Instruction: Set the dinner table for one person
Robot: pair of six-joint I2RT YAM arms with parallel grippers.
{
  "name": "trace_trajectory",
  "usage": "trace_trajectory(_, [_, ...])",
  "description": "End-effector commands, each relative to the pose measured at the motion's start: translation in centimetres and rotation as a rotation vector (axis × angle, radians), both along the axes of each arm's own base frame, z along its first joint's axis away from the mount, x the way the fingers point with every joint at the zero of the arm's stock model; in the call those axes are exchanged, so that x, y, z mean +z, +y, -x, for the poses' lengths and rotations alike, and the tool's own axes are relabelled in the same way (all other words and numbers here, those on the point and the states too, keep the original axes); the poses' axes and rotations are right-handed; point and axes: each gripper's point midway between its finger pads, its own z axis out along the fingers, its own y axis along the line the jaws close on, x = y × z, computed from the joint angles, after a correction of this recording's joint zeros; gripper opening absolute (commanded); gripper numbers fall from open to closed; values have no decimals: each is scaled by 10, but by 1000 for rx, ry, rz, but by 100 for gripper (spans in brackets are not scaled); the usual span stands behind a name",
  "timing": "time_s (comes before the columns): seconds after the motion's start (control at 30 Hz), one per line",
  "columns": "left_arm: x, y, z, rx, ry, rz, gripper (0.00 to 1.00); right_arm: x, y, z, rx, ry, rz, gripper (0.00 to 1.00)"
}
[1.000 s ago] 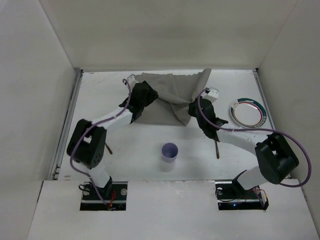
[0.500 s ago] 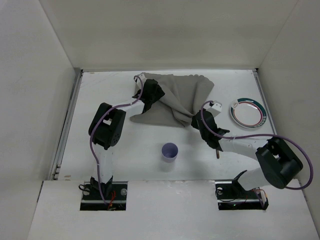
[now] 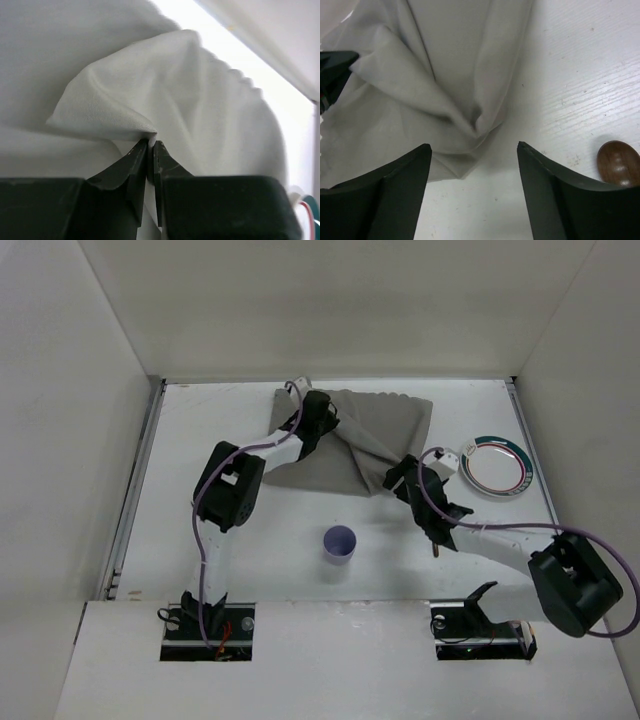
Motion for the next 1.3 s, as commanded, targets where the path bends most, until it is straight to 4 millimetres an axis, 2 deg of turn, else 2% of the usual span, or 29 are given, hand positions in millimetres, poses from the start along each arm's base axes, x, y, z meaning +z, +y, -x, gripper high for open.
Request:
trace_trajectory(0.0, [93,-59,-12,-120,-218,96,7,17,-9,1,-29,-53,-28,78])
trace_trajectory(0.07, [123,-93,-10,-186,-282,111,7,19,-18,3,-49,-64,-31,80])
trace_trajectory(0.17, [158,-151,-1,-328,-371,135,7,22,-31,7,-81,-80,-48,81])
trace_trajectory(0.27, [166,-202,18,-479,-385,162,14,24,-40,11,-97,-92,-61,85])
trace_trajectory(0.3, [165,-215,26,-522,-382,171,20,24,-41,13,-99,-93,-62,86])
trace_trajectory(0.33, [162,-225,33,-558,-382,174,30,24,-43,13,-104,-93,-62,87])
trace_trajectory(0.4, [158,-237,42,-595,-386,174,56,22,-46,13,-112,-92,-62,88])
trace_trajectory(0.43, [156,-240,46,-613,-383,173,66,21,-47,13,-115,-90,-61,89])
trace_trajectory(0.47, [157,-240,50,-627,-386,171,70,20,-47,12,-115,-88,-60,89])
trace_trajectory(0.5, [160,-238,53,-641,-390,165,71,20,-45,10,-111,-85,-60,89])
trace_trajectory(0.57, [164,-226,54,-634,-395,147,71,20,-42,8,-104,-82,-58,89])
trace_trajectory(0.63, [171,-193,46,-566,-400,112,70,22,-41,6,-102,-86,-59,85])
trace_trajectory(0.7, [169,-150,37,-455,-386,71,69,21,-39,3,-98,-81,-56,75])
trace_trajectory(0.8, [155,-75,26,-281,-358,3,66,24,-34,-4,-82,-76,-60,48])
trace_trajectory(0.87, [138,-25,21,-172,-318,-50,66,28,-36,-12,-92,-75,-52,41])
trace_trajectory(0.97, [107,42,26,-30,-243,-134,64,31,-46,-32,-133,-65,-28,45])
trace_trajectory(1.07, [79,90,42,54,-173,-217,63,22,-69,-49,-210,-34,-24,67])
trace_trajectory(1.1, [71,103,49,79,-154,-246,62,18,-76,-53,-233,-22,-27,69])
trace_trajectory(1.23, [47,144,76,166,-100,-374,59,-5,-106,-67,-290,42,-37,70])
trace_trajectory(1.27, [41,151,81,179,-87,-399,59,-10,-113,-70,-298,56,-39,64])
